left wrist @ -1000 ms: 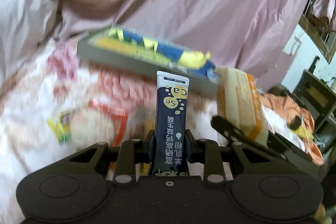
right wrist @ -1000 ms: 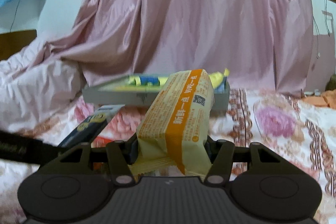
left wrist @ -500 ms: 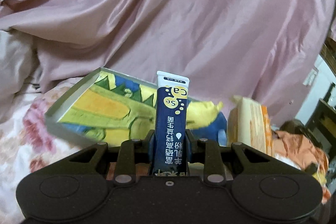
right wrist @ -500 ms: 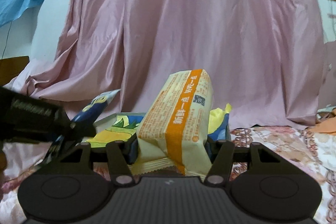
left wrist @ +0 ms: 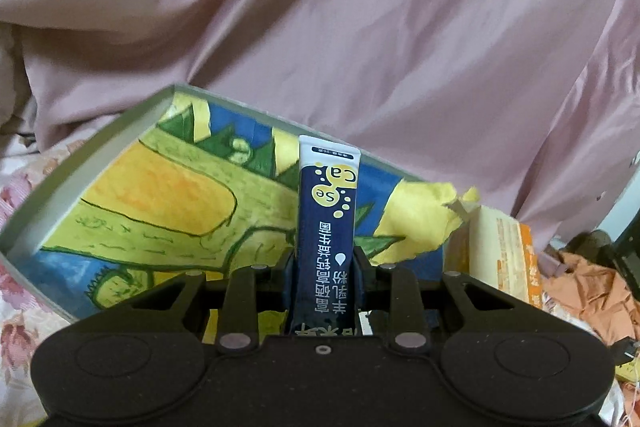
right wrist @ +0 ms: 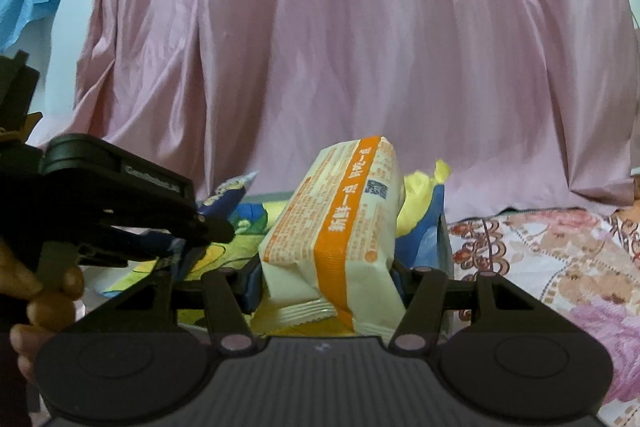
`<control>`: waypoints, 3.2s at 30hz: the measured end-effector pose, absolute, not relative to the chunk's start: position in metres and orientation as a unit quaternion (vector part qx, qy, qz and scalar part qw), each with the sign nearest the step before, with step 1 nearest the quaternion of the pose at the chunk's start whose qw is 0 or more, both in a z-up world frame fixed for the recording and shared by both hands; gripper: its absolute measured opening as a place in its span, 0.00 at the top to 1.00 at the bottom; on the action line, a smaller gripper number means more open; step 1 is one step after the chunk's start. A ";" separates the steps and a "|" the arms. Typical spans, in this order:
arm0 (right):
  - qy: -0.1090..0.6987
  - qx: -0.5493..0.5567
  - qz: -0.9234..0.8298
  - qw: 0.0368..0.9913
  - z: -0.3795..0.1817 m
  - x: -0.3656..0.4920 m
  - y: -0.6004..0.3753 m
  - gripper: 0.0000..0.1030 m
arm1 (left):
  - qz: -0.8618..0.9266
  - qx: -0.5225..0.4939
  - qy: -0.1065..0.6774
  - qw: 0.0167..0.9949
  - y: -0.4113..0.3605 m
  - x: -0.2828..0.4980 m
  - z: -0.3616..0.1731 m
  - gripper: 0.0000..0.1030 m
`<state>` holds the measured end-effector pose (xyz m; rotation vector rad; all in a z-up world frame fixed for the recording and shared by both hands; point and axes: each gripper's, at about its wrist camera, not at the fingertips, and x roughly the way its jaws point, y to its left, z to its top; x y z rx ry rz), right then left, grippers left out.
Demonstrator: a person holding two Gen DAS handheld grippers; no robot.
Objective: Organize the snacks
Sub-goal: 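Carry both snacks over the grey tray and open both tools to drop them, then withdraw both tools from the tray back over the remaining snacks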
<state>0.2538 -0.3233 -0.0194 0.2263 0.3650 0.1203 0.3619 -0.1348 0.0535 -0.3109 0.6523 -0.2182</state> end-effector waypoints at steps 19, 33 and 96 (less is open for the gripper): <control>0.170 0.087 0.037 0.981 -0.013 0.250 -0.314 0.13 | -0.081 -0.145 0.328 0.930 -0.131 0.351 0.057 0.25; 0.098 0.055 0.002 0.994 0.025 0.204 -0.293 0.00 | -0.038 -0.113 0.235 0.965 -0.088 0.274 0.105 0.01; 0.320 -0.037 0.042 0.946 -0.049 0.069 -0.205 0.00 | -0.044 -0.036 0.357 0.932 0.004 0.081 -0.026 0.01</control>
